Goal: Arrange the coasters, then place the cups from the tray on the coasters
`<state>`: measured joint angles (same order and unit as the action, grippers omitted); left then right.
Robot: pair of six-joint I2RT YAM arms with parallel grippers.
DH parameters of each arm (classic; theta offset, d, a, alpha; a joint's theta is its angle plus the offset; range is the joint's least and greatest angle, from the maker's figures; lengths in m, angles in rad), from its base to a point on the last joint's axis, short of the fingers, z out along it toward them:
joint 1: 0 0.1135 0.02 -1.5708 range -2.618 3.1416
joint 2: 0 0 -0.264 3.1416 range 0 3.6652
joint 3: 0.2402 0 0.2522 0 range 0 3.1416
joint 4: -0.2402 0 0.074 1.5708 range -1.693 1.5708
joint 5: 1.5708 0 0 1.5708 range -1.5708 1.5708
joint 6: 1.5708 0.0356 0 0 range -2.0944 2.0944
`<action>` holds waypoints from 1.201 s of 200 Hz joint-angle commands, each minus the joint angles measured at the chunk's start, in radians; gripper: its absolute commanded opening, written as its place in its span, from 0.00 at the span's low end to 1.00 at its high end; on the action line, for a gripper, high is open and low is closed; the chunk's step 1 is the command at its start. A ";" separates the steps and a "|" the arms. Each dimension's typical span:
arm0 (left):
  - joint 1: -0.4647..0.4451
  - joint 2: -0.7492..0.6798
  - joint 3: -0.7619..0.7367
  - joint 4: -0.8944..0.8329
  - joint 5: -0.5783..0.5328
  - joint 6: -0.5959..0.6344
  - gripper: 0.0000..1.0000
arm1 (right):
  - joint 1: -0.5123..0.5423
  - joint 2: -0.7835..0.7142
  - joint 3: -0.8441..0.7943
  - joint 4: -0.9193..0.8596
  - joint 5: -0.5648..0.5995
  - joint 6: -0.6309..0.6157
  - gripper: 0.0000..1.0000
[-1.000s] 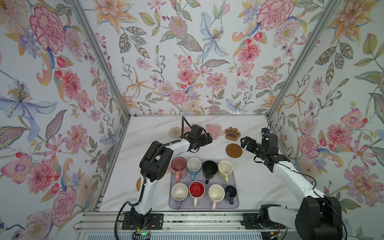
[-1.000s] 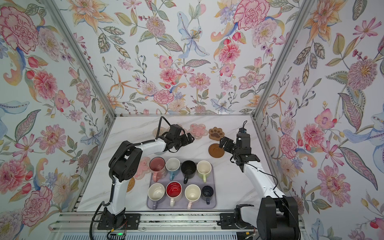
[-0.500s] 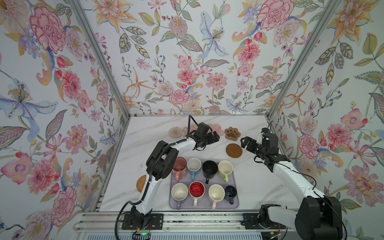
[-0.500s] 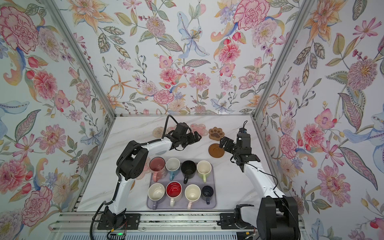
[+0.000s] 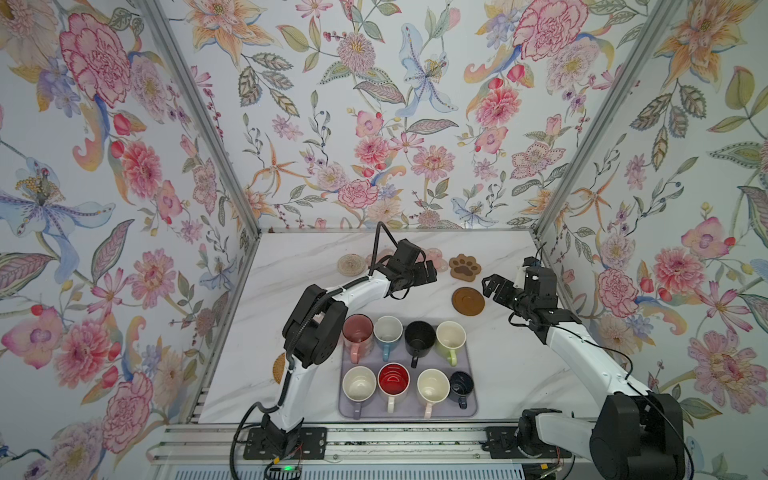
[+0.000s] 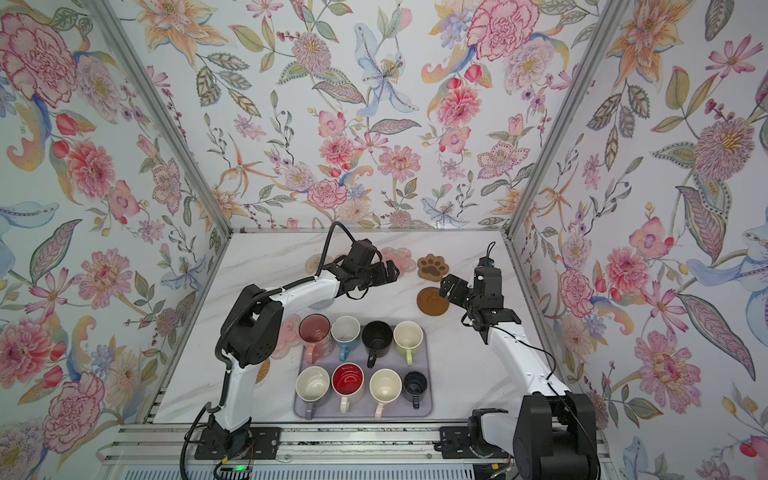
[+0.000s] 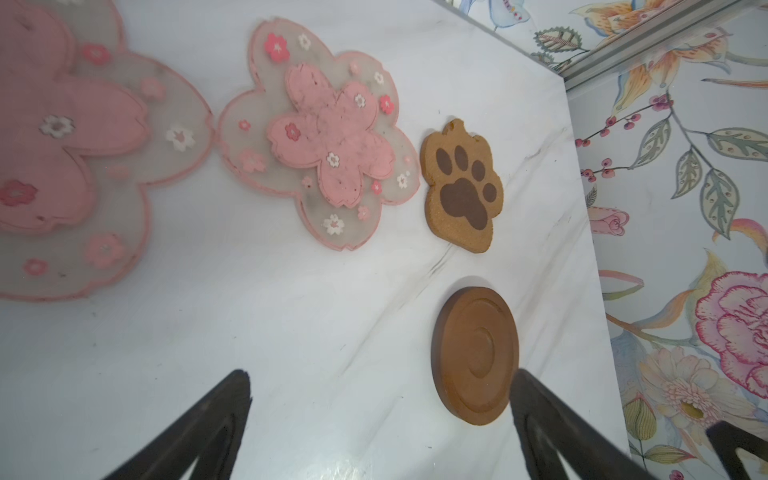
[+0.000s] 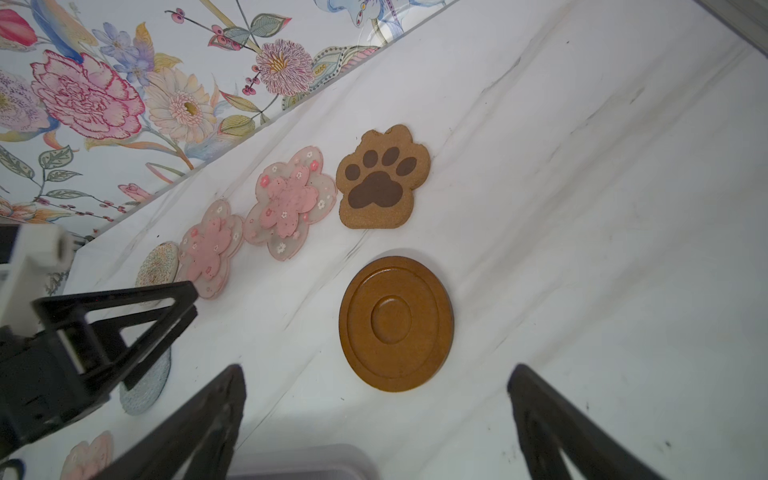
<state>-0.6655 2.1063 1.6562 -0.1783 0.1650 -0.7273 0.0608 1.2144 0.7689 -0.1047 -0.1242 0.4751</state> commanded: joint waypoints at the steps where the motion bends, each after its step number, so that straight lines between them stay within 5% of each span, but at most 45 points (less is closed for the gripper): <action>1: 0.026 -0.094 -0.019 -0.125 -0.097 0.094 0.99 | -0.010 0.007 0.028 -0.045 0.002 0.013 0.99; 48: 0.066 -0.167 -0.105 -0.258 -0.193 0.120 0.99 | -0.018 0.035 0.062 -0.103 -0.015 0.024 0.99; 141: 0.186 -0.161 -0.257 -0.248 -0.133 0.109 0.99 | -0.009 0.170 0.160 -0.173 -0.028 0.012 0.99; 240: 0.188 -0.055 -0.282 -0.160 -0.139 0.085 0.99 | -0.006 0.077 0.134 -0.165 0.001 0.004 0.99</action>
<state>-0.4797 2.0148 1.3720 -0.3630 0.0212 -0.6327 0.0509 1.3365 0.9043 -0.2588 -0.1417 0.4858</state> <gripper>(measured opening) 0.989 0.992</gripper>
